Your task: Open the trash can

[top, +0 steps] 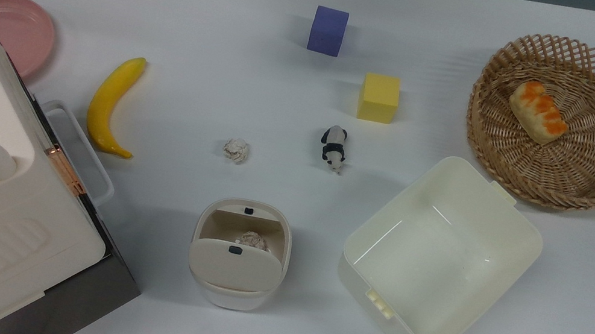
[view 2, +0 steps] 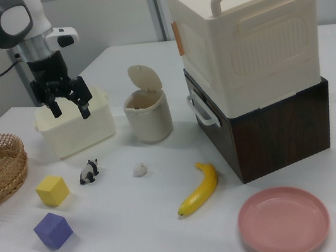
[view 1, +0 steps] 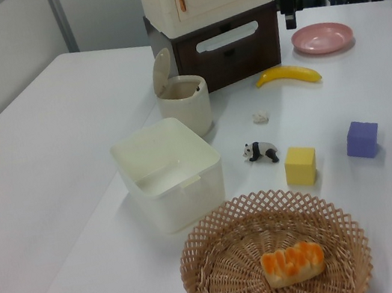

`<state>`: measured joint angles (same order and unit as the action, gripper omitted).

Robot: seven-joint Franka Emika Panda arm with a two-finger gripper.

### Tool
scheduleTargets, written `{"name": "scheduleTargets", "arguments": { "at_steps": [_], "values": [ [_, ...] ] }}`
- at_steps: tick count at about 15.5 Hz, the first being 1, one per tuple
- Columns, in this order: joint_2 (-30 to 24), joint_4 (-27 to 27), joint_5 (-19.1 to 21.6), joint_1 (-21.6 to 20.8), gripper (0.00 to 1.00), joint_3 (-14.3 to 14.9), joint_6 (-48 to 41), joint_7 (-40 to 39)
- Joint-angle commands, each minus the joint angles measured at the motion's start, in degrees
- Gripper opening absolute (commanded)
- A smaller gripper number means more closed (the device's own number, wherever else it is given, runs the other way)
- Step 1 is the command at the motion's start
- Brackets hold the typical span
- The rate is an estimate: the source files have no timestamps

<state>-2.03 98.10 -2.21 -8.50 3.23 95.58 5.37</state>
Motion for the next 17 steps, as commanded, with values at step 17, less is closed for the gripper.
{"name": "scheduleTargets", "arguments": {
  "at_steps": [17],
  "values": [
    [4.8,-3.3,1.6,-0.3,1.00,0.8,0.0,-2.6]
  ]
}}
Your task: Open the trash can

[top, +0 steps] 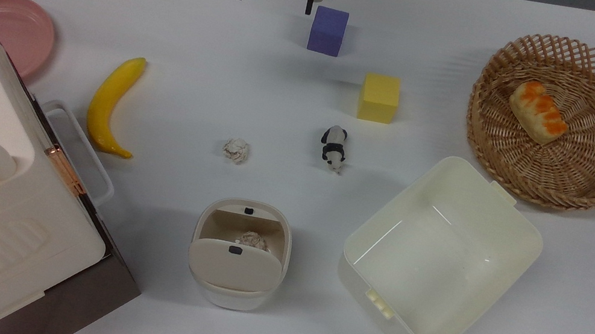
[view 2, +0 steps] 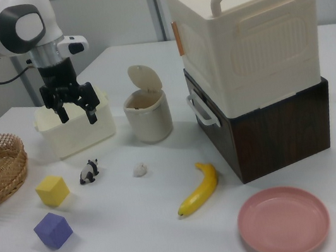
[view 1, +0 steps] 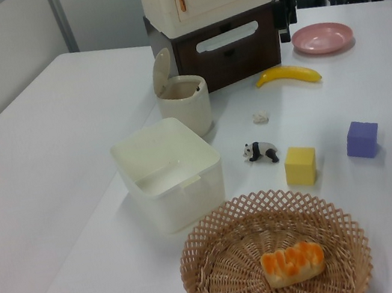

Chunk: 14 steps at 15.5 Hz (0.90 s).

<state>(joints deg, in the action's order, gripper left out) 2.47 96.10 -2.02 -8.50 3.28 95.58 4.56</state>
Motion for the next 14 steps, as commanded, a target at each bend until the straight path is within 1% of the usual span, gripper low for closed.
{"name": "scheduleTargets", "arguments": {
  "at_steps": [1,3,6,10,14],
  "values": [
    [0.6,-1.8,1.4,-0.3,1.00,0.8,0.0,-1.8],
    [1.8,-2.0,1.7,-0.3,1.00,0.8,0.0,-1.8],
    [4.8,-3.5,1.6,-0.3,1.00,0.8,3.1,-1.8],
    [9.7,-8.2,1.5,0.0,1.00,1.0,3.6,-1.8],
    [12.5,-8.6,1.1,0.0,1.00,1.1,3.9,-3.9]
  ]
}}
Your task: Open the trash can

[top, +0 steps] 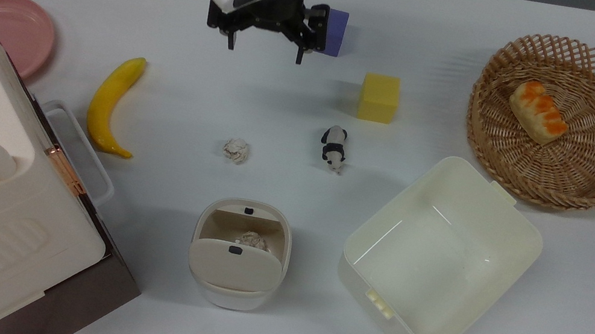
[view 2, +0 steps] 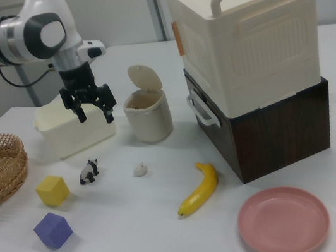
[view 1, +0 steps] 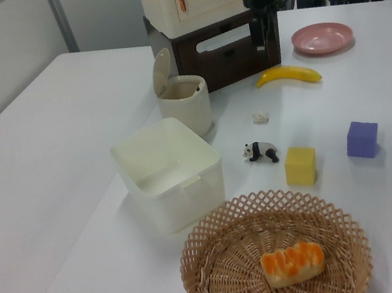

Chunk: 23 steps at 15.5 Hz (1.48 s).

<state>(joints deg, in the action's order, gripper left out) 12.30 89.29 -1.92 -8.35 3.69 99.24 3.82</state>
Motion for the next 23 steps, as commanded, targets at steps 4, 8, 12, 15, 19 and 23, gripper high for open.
{"name": "scheduleTargets", "arguments": {
  "at_steps": [4,8,12,15,19,23],
  "values": [
    [3.3,-2.2,1.1,-0.2,1.00,0.7,2.7,-3.6],
    [-2.0,-1.8,1.0,1.0,1.00,0.8,-0.5,-3.4],
    [-6.3,-0.7,1.0,1.1,1.00,1.0,-4.6,-3.6],
    [-8.4,1.2,1.0,1.1,1.00,1.1,-4.7,-3.6],
    [-9.7,1.9,1.0,1.4,1.00,1.1,-4.6,-3.4],
    [-12.3,4.6,1.1,1.3,1.00,1.1,-4.0,-3.1]
  ]
}}
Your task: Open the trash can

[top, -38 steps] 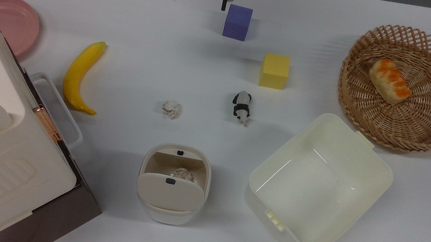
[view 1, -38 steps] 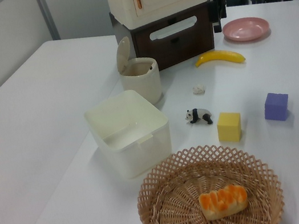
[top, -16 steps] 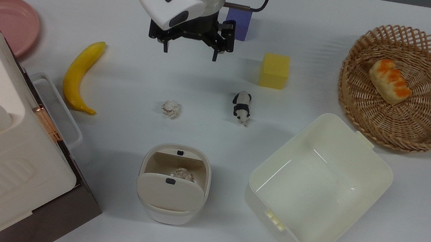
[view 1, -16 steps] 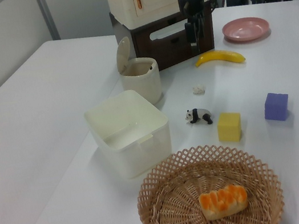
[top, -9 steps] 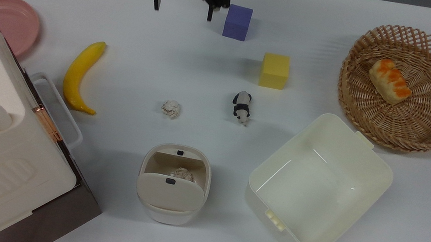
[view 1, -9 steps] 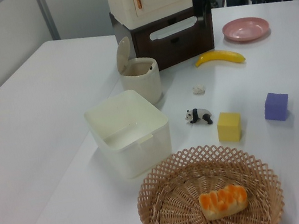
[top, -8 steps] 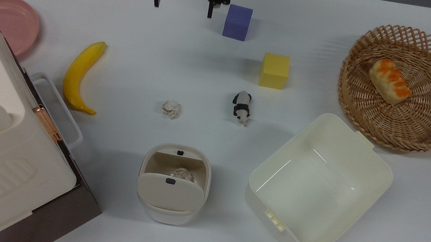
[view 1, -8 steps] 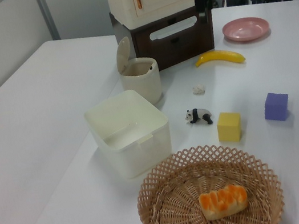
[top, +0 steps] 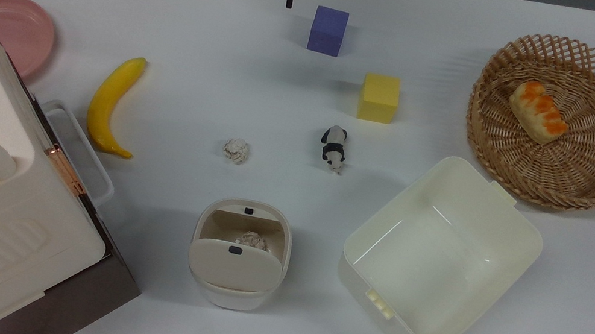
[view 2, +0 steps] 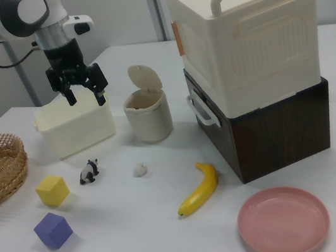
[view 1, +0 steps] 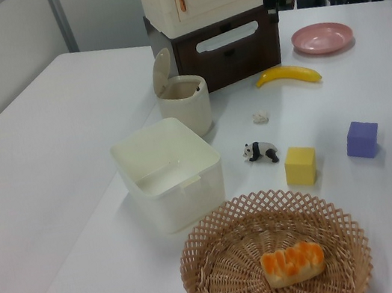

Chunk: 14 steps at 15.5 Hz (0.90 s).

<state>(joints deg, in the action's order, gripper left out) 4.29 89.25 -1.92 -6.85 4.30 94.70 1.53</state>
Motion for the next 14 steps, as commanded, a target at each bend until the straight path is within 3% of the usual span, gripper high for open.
{"name": "scheduleTargets", "arguments": {
  "at_steps": [1,9,14],
  "values": [
    [-4.6,5.3,1.1,-0.4,1.00,0.4,0.6,-0.9],
    [-3.6,5.1,1.2,-0.4,1.00,0.4,0.0,-0.6],
    [-3.0,4.9,1.1,-0.6,1.00,-0.3,-2.1,-5.5]
  ]
}}
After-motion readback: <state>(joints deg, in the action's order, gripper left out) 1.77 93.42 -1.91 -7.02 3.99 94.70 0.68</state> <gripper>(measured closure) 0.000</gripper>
